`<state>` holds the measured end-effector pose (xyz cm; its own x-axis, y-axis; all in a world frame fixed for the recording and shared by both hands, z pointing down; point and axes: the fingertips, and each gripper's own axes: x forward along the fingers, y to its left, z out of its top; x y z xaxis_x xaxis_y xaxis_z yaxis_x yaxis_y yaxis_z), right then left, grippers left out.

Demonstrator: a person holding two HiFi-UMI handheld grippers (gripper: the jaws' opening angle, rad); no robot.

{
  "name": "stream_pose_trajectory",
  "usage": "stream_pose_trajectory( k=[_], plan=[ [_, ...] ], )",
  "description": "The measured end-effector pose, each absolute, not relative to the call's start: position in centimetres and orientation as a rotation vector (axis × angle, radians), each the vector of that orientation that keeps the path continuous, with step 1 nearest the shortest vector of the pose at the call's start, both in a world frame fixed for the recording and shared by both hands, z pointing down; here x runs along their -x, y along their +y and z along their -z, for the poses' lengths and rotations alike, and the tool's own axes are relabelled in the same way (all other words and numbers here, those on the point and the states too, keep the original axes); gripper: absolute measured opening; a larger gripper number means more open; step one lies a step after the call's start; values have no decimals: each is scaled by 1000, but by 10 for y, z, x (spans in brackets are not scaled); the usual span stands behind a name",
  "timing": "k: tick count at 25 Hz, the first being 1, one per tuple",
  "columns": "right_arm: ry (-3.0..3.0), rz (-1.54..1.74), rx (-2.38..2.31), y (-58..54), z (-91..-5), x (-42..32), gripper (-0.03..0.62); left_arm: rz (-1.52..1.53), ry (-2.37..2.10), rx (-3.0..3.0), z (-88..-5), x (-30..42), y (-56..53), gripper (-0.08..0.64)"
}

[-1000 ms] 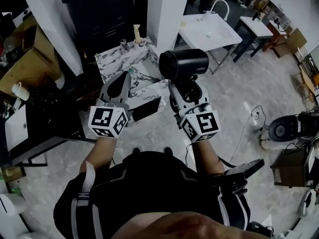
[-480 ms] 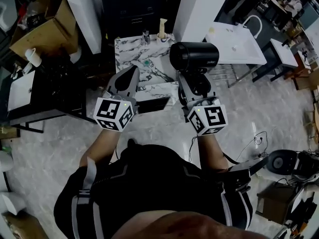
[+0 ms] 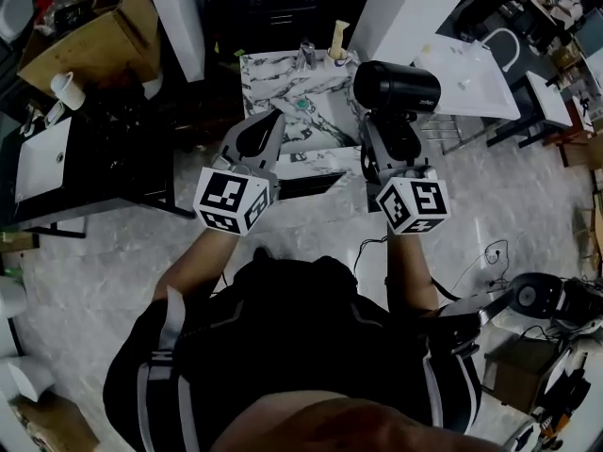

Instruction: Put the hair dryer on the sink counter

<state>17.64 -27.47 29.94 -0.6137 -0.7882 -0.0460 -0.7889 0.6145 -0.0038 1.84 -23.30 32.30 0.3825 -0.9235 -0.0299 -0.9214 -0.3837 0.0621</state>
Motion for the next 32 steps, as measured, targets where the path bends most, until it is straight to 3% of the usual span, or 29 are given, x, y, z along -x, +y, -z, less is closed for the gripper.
stream_pose_trajectory(
  k=[11,32],
  plan=[
    [2908,-17,1321,-324,-347,-153,236,80,-1783,-2477,-356,4,-265,2],
    [3384,92,674,-436,-498,-122,236,-83,-1930,-2147,-462,-15,-360,2]
  ],
)
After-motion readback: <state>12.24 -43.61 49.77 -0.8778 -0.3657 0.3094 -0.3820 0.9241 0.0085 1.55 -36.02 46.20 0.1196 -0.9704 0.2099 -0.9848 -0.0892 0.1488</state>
